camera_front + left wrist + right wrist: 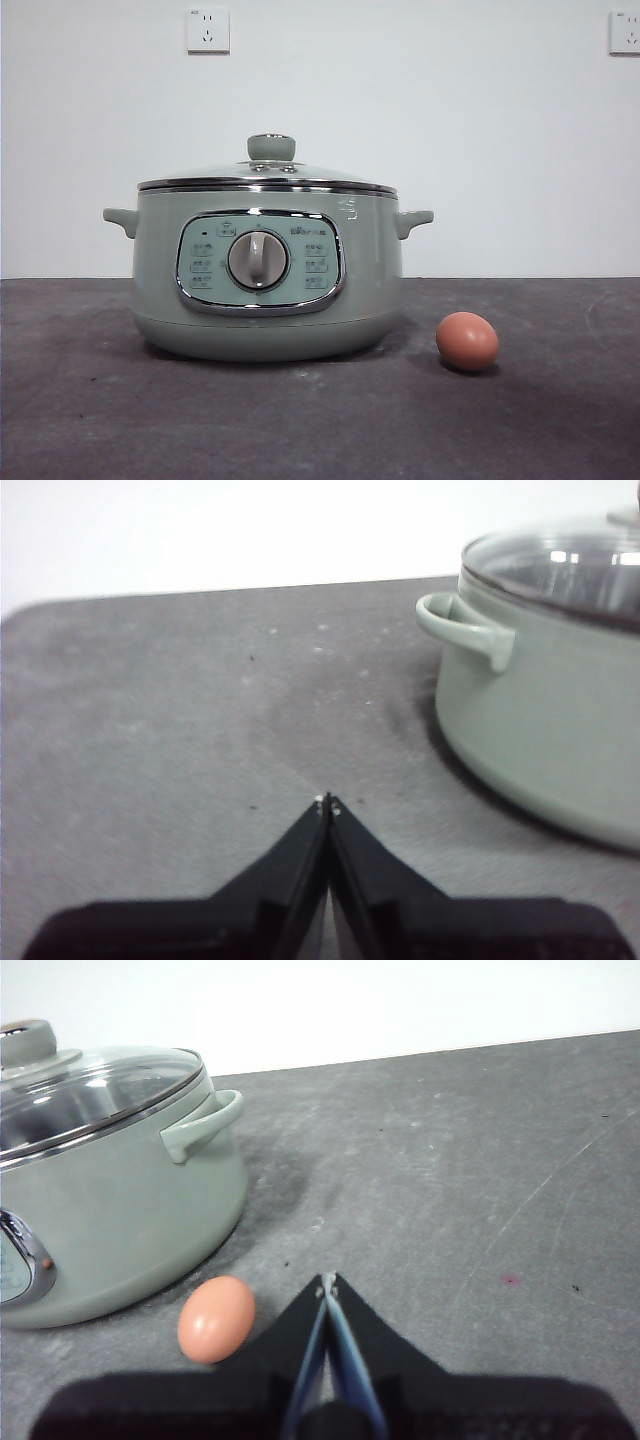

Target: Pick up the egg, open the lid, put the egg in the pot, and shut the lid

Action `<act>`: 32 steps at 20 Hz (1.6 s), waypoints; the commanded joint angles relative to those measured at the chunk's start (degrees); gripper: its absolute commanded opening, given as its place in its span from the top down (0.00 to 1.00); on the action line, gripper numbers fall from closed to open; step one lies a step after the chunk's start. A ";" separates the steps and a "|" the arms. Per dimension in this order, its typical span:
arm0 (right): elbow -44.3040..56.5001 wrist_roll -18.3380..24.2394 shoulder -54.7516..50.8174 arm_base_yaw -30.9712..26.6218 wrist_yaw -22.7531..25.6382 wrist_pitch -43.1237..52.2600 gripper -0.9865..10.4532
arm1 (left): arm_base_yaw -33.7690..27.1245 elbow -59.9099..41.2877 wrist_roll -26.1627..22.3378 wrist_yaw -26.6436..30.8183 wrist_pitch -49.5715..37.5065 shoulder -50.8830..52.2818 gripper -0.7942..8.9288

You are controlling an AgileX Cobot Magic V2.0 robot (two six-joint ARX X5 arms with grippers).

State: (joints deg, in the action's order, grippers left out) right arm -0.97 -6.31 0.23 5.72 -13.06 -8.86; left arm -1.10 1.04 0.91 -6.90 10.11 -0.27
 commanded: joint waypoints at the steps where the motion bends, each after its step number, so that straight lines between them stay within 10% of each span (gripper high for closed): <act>1: 0.66 -2.29 -0.17 -0.02 -0.09 0.33 0.91 | -0.09 -0.81 8.81 -2.27 -0.22 0.17 0.92; 9: -2.95 -14.71 -0.04 -0.02 -0.11 4.55 0.92 | -0.09 1.55 17.79 -11.04 -2.27 0.17 0.93; 16: -13.79 -15.15 4.90 -0.02 -0.52 -2.05 0.92 | -0.09 10.43 20.35 -14.38 1.79 -1.01 0.92; 32: -49.70 7.80 34.64 0.09 -9.62 -44.13 0.92 | -0.09 34.29 3.28 -28.28 27.65 -21.68 0.92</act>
State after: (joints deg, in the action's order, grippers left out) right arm -49.69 -2.87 33.93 5.72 -22.48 -51.44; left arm -1.10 34.74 8.88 -34.48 36.93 -21.37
